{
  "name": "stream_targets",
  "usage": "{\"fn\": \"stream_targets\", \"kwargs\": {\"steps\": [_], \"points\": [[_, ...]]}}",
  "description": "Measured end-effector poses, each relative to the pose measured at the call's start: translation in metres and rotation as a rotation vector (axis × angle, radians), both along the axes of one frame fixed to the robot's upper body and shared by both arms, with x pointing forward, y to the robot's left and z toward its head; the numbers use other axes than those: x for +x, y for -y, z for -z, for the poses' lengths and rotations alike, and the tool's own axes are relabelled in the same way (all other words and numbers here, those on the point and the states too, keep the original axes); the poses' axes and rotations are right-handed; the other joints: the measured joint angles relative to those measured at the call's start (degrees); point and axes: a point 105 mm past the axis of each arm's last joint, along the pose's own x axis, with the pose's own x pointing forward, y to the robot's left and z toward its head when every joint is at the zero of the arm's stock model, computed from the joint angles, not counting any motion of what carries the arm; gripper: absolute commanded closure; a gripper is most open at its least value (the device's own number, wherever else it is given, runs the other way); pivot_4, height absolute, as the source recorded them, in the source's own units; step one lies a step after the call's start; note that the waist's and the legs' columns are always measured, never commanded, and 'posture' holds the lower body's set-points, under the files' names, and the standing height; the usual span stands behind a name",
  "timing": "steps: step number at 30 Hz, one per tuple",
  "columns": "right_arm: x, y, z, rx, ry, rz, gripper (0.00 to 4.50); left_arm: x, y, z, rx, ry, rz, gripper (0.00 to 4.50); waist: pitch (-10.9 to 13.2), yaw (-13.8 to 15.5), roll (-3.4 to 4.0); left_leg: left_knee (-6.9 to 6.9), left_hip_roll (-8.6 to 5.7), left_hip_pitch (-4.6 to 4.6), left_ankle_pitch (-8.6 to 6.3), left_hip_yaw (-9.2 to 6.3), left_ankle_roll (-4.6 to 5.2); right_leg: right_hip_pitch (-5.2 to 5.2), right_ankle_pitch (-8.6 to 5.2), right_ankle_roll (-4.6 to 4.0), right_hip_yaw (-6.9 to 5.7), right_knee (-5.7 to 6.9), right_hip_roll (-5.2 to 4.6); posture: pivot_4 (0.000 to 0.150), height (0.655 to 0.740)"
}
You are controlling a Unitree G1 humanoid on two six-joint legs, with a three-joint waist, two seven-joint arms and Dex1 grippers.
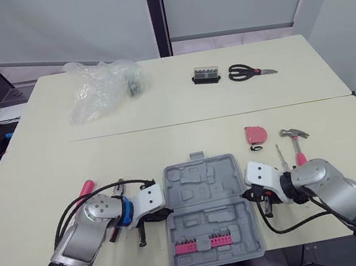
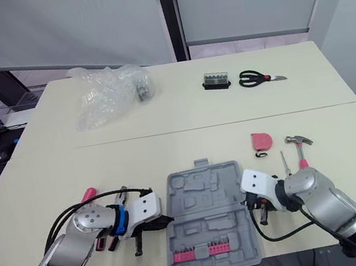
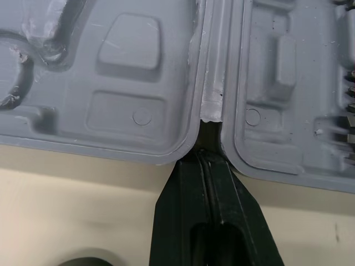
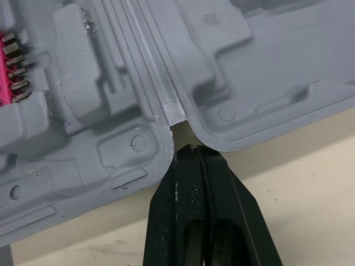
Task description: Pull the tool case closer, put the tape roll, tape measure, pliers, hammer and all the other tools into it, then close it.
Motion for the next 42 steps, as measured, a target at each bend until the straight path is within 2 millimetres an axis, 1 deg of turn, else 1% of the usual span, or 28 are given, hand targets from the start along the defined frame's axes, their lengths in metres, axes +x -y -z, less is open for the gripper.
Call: {"fn": "stream_targets", "kwargs": {"steps": [6,13,18,29,42], "points": [[-0.006,-0.005,0.007,-0.007,-0.019,-0.01,4.49,-0.008,-0.005,0.001,0.019,-0.015,0.003,4.5,0.0,-0.08,0.0,-0.01,0.02,0.0,0.0,0.01,0.0,-0.01,0.0,0.0,0.01,-0.03,0.01,0.15,0.74],[-0.009,-0.012,0.013,-0.002,-0.045,-0.001,4.49,-0.008,-0.01,0.0,0.035,-0.016,-0.005,4.5,-0.01,-0.07,-0.01,-0.01,0.03,0.0,0.0,0.0,0.0,-0.01,0.0,0.0,0.01,-0.03,0.03,0.15,0.74],[-0.012,-0.013,0.014,-0.004,-0.052,-0.01,4.49,-0.009,-0.011,0.0,0.037,-0.017,-0.01,4.5,-0.01,-0.08,-0.01,-0.01,0.03,0.0,0.0,0.0,0.01,-0.01,0.0,0.0,0.01,-0.04,0.03,0.15,0.74],[-0.019,-0.015,0.014,0.007,-0.082,-0.033,4.49,-0.02,-0.014,0.002,0.04,-0.044,-0.014,4.5,-0.01,-0.08,-0.02,-0.02,0.04,0.0,-0.01,0.01,0.01,0.0,-0.01,-0.01,0.01,-0.07,0.03,0.15,0.74],[-0.023,-0.016,0.015,0.005,-0.096,-0.019,4.49,-0.022,-0.014,0.003,0.042,-0.049,-0.015,4.5,-0.01,-0.07,-0.02,-0.02,0.04,0.0,-0.01,0.01,0.01,0.0,-0.01,0.0,0.02,-0.08,0.03,0.15,0.74]]}}
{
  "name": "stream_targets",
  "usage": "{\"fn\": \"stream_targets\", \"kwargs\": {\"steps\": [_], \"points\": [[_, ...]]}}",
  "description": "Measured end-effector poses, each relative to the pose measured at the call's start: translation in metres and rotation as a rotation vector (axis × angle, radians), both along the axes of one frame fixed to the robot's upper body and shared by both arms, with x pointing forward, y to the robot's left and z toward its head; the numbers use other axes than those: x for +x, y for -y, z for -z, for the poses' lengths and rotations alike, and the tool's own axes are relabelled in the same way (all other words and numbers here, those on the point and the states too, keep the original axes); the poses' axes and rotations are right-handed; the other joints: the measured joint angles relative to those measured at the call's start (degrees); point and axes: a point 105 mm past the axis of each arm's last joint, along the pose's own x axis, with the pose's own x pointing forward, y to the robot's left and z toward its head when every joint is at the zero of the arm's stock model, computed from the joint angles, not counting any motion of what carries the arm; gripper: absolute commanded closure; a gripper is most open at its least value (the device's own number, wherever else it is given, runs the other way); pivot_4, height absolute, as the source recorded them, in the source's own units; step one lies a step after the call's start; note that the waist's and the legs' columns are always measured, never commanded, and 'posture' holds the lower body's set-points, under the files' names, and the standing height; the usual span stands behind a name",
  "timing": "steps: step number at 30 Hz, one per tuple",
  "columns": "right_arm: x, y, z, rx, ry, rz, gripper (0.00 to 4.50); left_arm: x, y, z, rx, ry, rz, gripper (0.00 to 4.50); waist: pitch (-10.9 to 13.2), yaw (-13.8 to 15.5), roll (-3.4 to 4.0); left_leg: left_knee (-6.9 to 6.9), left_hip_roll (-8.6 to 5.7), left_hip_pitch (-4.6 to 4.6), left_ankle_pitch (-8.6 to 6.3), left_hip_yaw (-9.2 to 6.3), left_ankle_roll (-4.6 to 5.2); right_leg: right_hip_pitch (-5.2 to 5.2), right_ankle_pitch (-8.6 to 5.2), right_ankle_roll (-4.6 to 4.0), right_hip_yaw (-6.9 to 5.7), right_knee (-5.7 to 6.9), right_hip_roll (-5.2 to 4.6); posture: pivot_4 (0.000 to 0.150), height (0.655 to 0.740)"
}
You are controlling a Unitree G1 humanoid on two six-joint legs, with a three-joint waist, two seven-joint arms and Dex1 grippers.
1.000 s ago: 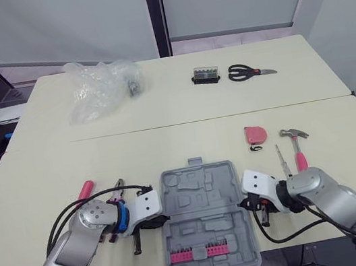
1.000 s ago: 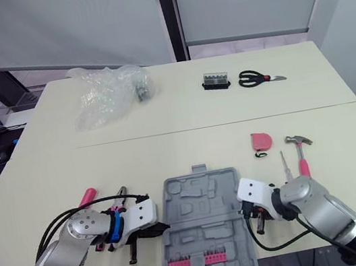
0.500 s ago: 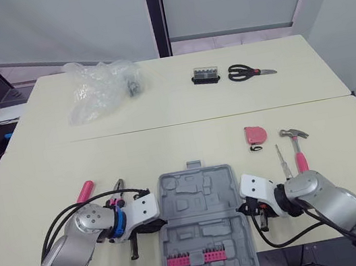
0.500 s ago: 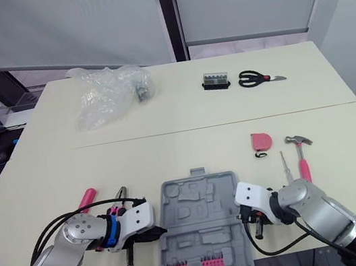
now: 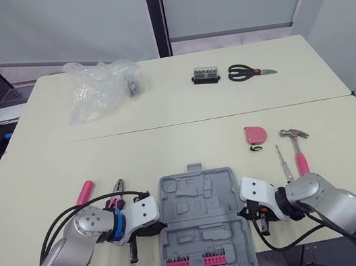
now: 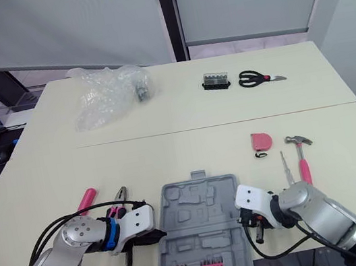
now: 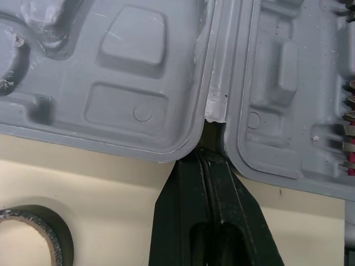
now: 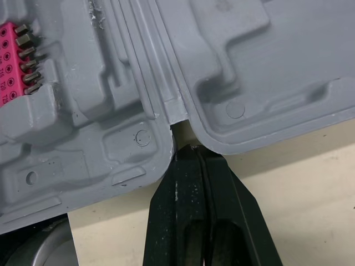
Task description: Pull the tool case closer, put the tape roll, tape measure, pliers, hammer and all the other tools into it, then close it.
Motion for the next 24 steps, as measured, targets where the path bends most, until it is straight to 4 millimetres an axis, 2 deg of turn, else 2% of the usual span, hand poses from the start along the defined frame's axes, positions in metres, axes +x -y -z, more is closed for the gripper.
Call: {"fn": "stream_targets", "kwargs": {"steps": [9,14,17,21,24], "points": [[0.001,0.004,-0.001,0.007,-0.007,0.019,4.49,-0.001,-0.001,0.0,0.002,0.007,-0.007,4.5,0.0,0.0,0.0,-0.01,0.0,0.0,0.0,0.0,0.0,0.0,0.0,0.0,0.0,-0.01,0.0,0.15,0.74],[0.003,0.022,-0.006,0.005,-0.032,0.082,4.49,-0.001,-0.009,-0.002,0.017,0.016,-0.015,4.5,0.0,0.02,0.0,-0.02,0.0,0.0,0.0,0.0,0.0,0.0,0.0,0.0,0.0,-0.01,0.0,0.15,0.74],[0.005,0.037,-0.011,-0.011,-0.026,0.102,4.49,0.006,-0.022,-0.011,0.02,0.061,-0.054,4.5,0.01,0.02,-0.03,-0.02,0.01,-0.01,0.0,0.01,0.0,-0.02,0.0,0.0,0.01,-0.01,-0.01,0.15,0.74],[0.014,0.05,-0.03,0.018,0.078,0.089,4.49,0.008,-0.04,-0.034,-0.044,0.126,-0.122,4.5,0.03,0.0,-0.05,-0.06,0.03,-0.03,-0.01,0.04,0.0,-0.03,0.0,0.0,0.01,-0.06,-0.02,0.15,0.74],[0.013,0.077,-0.043,-0.003,0.102,0.115,4.49,0.007,-0.065,-0.06,-0.135,0.205,-0.23,4.5,0.04,0.15,-0.06,-0.08,0.03,-0.07,-0.01,0.03,0.01,0.04,0.0,0.0,-0.04,-0.28,-0.07,0.15,0.74]]}}
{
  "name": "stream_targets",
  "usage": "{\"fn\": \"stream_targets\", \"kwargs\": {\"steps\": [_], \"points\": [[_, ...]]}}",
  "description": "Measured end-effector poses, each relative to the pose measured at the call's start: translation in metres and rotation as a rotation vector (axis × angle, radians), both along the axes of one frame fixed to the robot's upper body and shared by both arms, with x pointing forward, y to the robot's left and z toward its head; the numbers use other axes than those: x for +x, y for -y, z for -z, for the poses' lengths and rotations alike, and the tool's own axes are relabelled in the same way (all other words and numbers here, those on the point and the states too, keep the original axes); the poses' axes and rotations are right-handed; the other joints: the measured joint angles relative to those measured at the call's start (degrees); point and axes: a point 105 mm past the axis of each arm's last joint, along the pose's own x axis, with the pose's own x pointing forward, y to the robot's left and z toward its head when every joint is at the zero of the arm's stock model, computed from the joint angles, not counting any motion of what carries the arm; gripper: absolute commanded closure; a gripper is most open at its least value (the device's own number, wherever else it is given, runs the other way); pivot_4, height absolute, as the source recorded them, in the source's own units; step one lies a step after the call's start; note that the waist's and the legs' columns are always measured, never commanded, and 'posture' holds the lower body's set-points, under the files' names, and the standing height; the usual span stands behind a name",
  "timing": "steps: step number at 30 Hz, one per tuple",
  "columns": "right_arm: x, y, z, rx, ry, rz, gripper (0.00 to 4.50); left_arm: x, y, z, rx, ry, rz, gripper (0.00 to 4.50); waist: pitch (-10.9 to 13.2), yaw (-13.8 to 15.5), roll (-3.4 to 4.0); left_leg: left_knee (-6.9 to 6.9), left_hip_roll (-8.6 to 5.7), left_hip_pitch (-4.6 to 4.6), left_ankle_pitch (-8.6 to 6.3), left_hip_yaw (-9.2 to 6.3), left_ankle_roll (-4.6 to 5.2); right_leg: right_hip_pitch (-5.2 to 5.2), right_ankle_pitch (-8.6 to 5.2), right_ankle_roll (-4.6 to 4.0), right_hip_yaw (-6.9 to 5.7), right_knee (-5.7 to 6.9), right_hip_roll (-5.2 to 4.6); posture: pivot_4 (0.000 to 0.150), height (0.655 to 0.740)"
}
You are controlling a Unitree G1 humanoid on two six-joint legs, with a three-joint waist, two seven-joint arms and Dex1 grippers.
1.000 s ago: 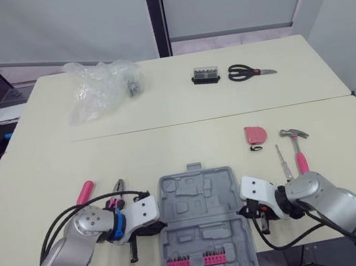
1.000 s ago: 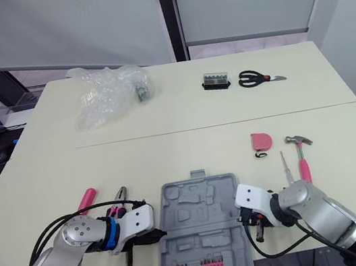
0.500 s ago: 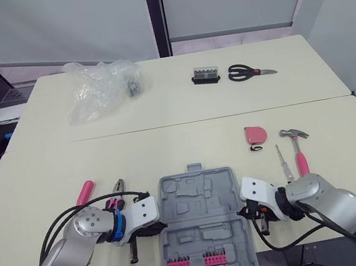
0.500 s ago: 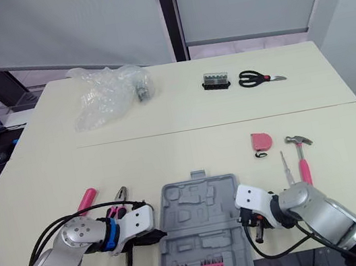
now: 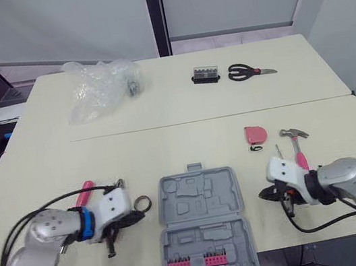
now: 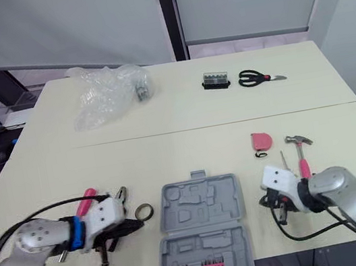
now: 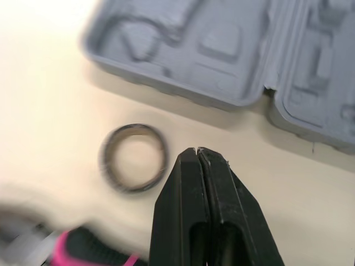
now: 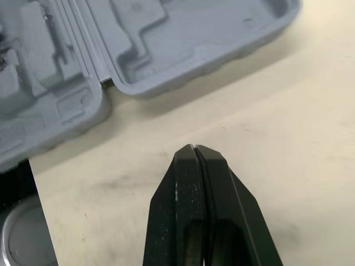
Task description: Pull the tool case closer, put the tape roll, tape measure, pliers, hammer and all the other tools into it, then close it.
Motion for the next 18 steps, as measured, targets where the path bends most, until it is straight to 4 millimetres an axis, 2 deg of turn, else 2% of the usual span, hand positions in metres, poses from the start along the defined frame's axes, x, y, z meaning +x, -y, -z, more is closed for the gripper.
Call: {"fn": "stream_targets", "kwargs": {"steps": [3,5,8,10,12,15,18], "points": [[0.004,0.026,-0.016,0.006,0.036,0.05,4.5,0.0,-0.033,-0.024,-0.071,0.101,-0.154,3.92,0.0,-0.01,-0.01,0.01,-0.01,0.04,0.0,0.04,0.0,0.04,0.0,0.0,0.02,-0.03,-0.03,0.15,0.74],[0.007,0.048,-0.026,-0.013,0.067,0.076,4.1,-0.008,-0.069,-0.029,-0.086,0.115,-0.297,3.3,0.01,-0.23,-0.02,-0.01,0.0,0.08,-0.01,0.08,0.01,0.05,0.0,0.0,0.03,-0.05,-0.02,0.15,0.74],[0.015,0.081,-0.045,-0.039,0.144,0.129,3.33,-0.029,-0.123,-0.024,-0.089,0.092,-0.514,2.27,0.0,-0.45,-0.04,-0.02,0.0,0.13,-0.01,0.08,0.01,0.05,0.0,0.0,0.02,-0.05,-0.02,0.15,0.74],[0.017,0.088,-0.05,-0.026,0.169,0.134,2.88,-0.039,-0.143,-0.02,-0.095,0.089,-0.599,1.68,-0.01,-0.45,-0.06,-0.02,0.01,0.13,-0.01,0.08,0.01,0.05,0.0,0.0,0.02,-0.04,-0.02,0.15,0.74],[0.017,0.096,-0.05,-0.026,0.182,0.127,2.36,-0.049,-0.16,-0.015,-0.098,0.086,-0.665,0.98,-0.04,-0.45,-0.11,-0.01,0.0,0.13,-0.01,0.09,0.01,0.06,0.0,0.0,0.04,-0.05,-0.04,0.15,0.74],[0.019,0.107,-0.048,-0.037,0.189,0.13,1.6,-0.06,-0.17,-0.007,-0.091,0.067,-0.704,0.03,-0.06,-0.27,-0.15,-0.01,-0.01,0.11,-0.01,0.1,0.0,0.06,0.0,0.0,0.03,-0.06,-0.07,0.15,0.74],[0.018,0.12,-0.047,-0.064,0.185,0.134,0.7,-0.066,-0.173,-0.002,-0.089,0.046,-0.723,0.0,-0.06,-0.21,-0.15,-0.04,0.01,0.12,-0.01,0.09,0.0,0.06,0.0,0.0,0.02,-0.05,-0.05,0.15,0.74]]}}
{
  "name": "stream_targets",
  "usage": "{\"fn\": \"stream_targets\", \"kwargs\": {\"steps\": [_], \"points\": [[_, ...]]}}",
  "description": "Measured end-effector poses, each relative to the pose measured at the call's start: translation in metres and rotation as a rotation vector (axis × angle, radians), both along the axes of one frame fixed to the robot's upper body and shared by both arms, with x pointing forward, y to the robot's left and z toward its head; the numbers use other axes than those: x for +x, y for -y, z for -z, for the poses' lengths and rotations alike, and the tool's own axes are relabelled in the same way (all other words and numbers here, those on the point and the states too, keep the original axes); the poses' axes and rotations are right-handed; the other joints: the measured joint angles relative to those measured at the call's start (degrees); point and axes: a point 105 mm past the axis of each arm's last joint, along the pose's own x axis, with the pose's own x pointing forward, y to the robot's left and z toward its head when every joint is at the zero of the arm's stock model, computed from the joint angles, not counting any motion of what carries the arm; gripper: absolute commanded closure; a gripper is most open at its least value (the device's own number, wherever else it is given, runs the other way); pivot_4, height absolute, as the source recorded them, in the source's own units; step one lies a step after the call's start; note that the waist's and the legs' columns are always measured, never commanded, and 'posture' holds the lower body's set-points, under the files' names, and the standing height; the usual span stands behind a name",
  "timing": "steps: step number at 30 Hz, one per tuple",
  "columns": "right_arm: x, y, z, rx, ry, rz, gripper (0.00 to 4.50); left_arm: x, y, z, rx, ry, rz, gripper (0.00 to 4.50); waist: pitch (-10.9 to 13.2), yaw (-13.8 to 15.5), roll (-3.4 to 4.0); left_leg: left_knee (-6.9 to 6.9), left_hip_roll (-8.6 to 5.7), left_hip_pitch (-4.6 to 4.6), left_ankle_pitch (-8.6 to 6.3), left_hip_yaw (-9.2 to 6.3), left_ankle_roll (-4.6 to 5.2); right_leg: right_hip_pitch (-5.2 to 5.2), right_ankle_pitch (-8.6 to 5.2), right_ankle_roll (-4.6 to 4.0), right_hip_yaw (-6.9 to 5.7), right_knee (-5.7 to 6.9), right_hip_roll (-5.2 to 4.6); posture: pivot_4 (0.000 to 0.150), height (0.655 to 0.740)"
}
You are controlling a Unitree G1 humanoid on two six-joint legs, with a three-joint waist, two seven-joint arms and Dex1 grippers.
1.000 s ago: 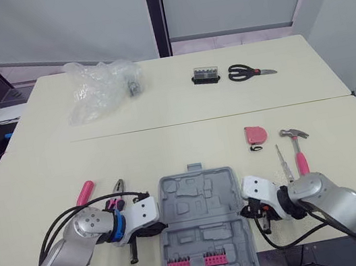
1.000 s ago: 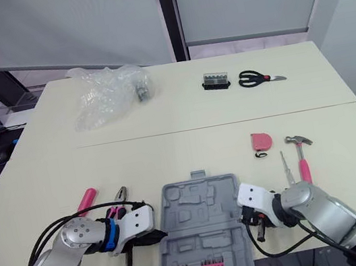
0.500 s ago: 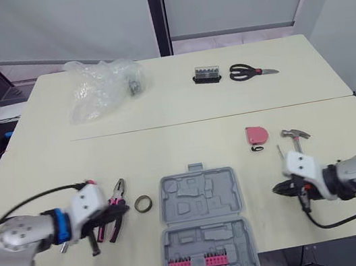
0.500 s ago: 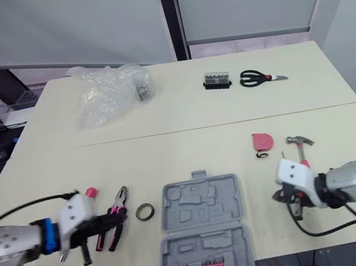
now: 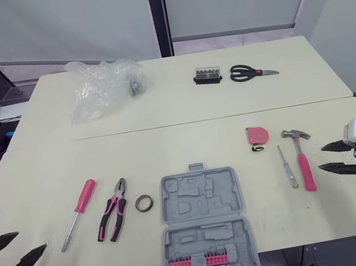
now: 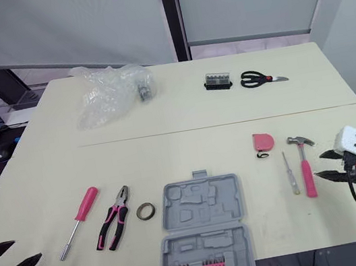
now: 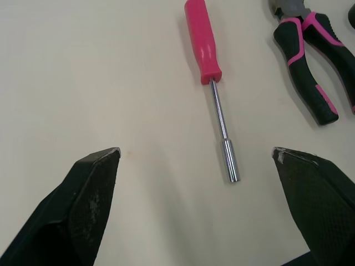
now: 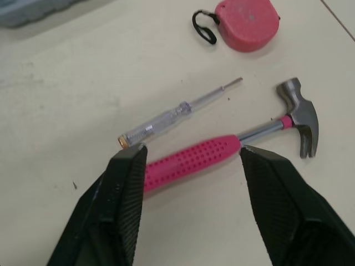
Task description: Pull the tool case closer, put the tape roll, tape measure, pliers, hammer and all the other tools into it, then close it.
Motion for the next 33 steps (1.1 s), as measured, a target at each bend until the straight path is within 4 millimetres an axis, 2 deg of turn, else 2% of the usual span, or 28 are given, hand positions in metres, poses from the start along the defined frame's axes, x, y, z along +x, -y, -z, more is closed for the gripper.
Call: {"fn": "stream_targets", "kwargs": {"steps": [2,12,14,16,19,22,26,28,31,33], "points": [[-0.001,0.003,-0.001,-0.002,0.0,-0.005,0.02,-0.001,0.0,0.0,-0.001,-0.001,0.0,0.0,0.0,0.0,0.0,-0.01,0.0,0.01,0.0,0.0,0.0,0.01,0.0,0.0,0.01,0.01,0.01,0.15,0.74],[0.0,0.004,-0.003,-0.013,0.026,-0.04,0.02,0.005,0.003,-0.005,0.004,0.017,0.015,0.0,0.0,-0.08,0.0,-0.01,0.0,0.01,0.0,0.03,0.0,0.01,0.0,0.0,0.04,0.01,0.0,0.15,0.74],[0.0,0.003,-0.003,-0.014,0.04,-0.045,0.02,0.009,0.01,-0.008,0.016,0.017,0.052,0.0,0.0,-0.1,0.0,-0.01,-0.01,0.0,0.0,0.03,0.0,0.02,0.0,0.0,0.04,0.01,0.0,0.15,0.74],[0.0,-0.003,-0.005,0.0,0.065,-0.063,0.02,0.017,0.029,-0.011,0.03,0.01,0.153,0.0,0.0,0.06,0.0,0.0,-0.01,0.02,0.0,0.02,-0.01,0.07,0.0,0.0,0.03,0.01,0.0,0.15,0.74],[-0.001,-0.029,-0.008,0.049,0.094,-0.149,0.02,0.03,0.067,-0.011,0.039,-0.003,0.316,0.0,0.0,0.15,0.01,0.0,-0.01,0.04,0.0,0.0,-0.01,0.11,0.0,0.0,0.03,0.01,0.01,0.15,0.74],[-0.006,-0.068,-0.012,0.124,0.105,-0.272,0.02,0.04,0.104,-0.01,0.037,-0.001,0.46,0.0,0.0,0.15,0.01,0.01,-0.01,0.04,0.0,-0.01,-0.01,0.14,0.0,0.0,0.02,0.01,0.02,0.15,0.74],[-0.014,-0.121,-0.02,0.225,0.116,-0.433,0.02,0.049,0.134,-0.01,0.024,0.014,0.577,0.0,0.0,-0.24,0.01,0.0,0.0,0.04,0.0,-0.04,-0.01,0.14,0.01,0.0,0.02,0.01,0.05,0.15,0.74],[-0.017,-0.139,-0.024,0.26,0.123,-0.487,0.02,0.051,0.144,-0.007,0.015,0.014,0.621,0.0,0.0,-0.23,0.01,0.01,0.0,0.03,0.0,-0.05,-0.01,0.14,0.01,0.0,0.01,0.0,0.04,0.15,0.74],[-0.016,-0.152,-0.024,0.29,0.112,-0.514,0.0,0.049,0.158,-0.001,-0.002,-0.001,0.71,0.6,0.0,0.03,0.0,0.03,-0.02,0.03,0.0,-0.05,-0.01,0.14,0.01,0.0,0.0,0.0,0.03,0.15,0.74],[-0.015,-0.157,-0.025,0.303,0.113,-0.52,0.0,0.048,0.165,0.003,-0.006,-0.01,0.761,1.25,0.0,0.2,0.01,0.03,-0.02,0.03,0.0,-0.06,-0.01,0.14,0.01,0.0,-0.01,0.0,0.03,0.15,0.74]]}}
